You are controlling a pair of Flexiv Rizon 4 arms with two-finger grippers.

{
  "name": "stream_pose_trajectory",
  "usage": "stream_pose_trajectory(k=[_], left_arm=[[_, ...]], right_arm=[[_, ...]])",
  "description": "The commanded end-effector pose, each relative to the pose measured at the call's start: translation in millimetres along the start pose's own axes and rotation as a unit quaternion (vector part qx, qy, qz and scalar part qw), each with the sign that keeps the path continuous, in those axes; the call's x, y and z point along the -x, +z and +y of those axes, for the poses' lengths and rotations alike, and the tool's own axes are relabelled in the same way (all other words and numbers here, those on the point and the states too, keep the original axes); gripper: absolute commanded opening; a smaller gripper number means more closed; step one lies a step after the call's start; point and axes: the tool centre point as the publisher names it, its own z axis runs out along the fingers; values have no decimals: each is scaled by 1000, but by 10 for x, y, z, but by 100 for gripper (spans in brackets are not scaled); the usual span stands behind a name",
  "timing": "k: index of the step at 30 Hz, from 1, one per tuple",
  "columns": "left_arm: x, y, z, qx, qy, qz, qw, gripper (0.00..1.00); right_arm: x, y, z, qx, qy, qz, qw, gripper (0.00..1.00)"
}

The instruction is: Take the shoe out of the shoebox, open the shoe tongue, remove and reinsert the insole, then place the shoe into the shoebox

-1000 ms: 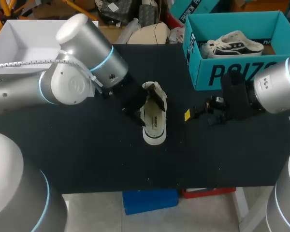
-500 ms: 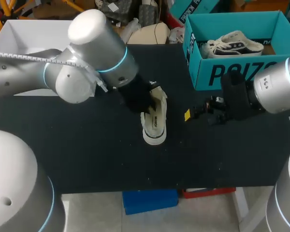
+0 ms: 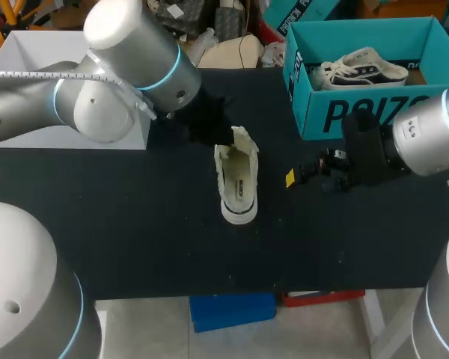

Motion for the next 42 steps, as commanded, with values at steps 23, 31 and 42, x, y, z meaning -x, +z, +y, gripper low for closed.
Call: stream_pose_trajectory(k=[23,31,42], left_arm=[[275,457,583,-65,-114,79,988,0],[96,427,304,-78,-92,134,984,0],[-108,606,57,-93,-94,142,981,0]], right_arm=[[-8,2,2,0,0,-2,1000,100],[-8,2,2,0,0,-2,1000,100],[-8,2,2,0,0,-2,1000,100]])
